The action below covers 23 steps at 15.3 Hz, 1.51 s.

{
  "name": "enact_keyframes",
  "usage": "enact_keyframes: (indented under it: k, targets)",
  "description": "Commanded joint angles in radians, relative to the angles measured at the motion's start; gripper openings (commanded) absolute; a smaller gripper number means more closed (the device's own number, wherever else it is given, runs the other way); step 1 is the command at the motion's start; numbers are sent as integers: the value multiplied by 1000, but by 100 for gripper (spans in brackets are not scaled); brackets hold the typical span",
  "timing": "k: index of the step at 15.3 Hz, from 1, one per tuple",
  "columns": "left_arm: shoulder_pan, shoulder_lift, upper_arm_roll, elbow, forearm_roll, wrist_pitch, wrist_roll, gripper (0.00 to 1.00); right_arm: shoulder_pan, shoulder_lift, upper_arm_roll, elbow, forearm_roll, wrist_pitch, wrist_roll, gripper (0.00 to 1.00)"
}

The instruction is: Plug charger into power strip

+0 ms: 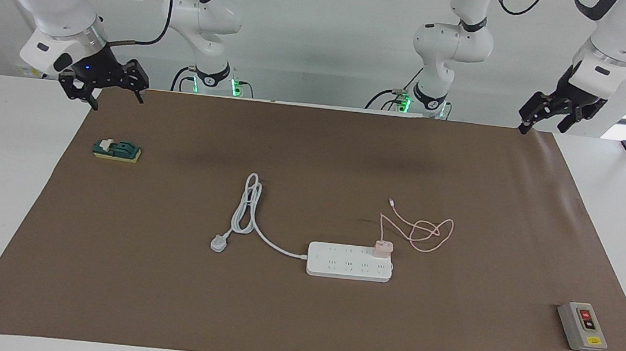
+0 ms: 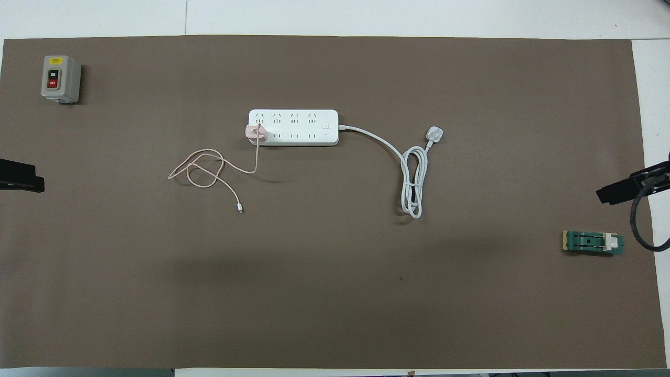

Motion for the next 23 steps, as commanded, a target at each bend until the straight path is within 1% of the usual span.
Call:
enact_keyframes:
  k: [1, 4, 6, 7, 10, 15, 16, 17, 19, 23]
  targets:
    - [-10, 42, 6, 36, -9, -6, 16, 100, -1, -10, 4, -7, -14, -11, -9, 100]
    - [-16, 28, 5, -6, -9, 11, 12, 100, -1, -10, 4, -7, -16, -11, -9, 100]
    - [-31, 10, 5, -46, -11, 60, -2, 100, -1, -10, 4, -7, -16, -11, -9, 100]
    - [-31, 6, 5, -53, -11, 63, -8, 100, 1, -10, 4, -7, -16, -11, -9, 100]
    - [-31, 3, 3, -46, -12, 5, -5, 100, 1, -10, 4, -7, -16, -11, -9, 100]
    - [-28, 5, -1, -42, -32, -15, -8, 100, 1, -10, 4, -7, -14, -11, -9, 100]
    - [-16, 3, -18, -42, -32, -17, -8, 100, 1, -10, 4, -7, -16, -11, -9, 100]
    - [21, 3, -52, -45, -32, -17, -8, 100, 1, -10, 4, -7, -16, -11, -9, 100]
    - [90, 3, -136, -46, -32, -14, -8, 100, 1, -10, 4, -7, -16, -11, -9, 100]
    - [92, 3, -138, -48, -32, -14, -5, 100, 1, -10, 4, -7, -16, -11, -9, 100]
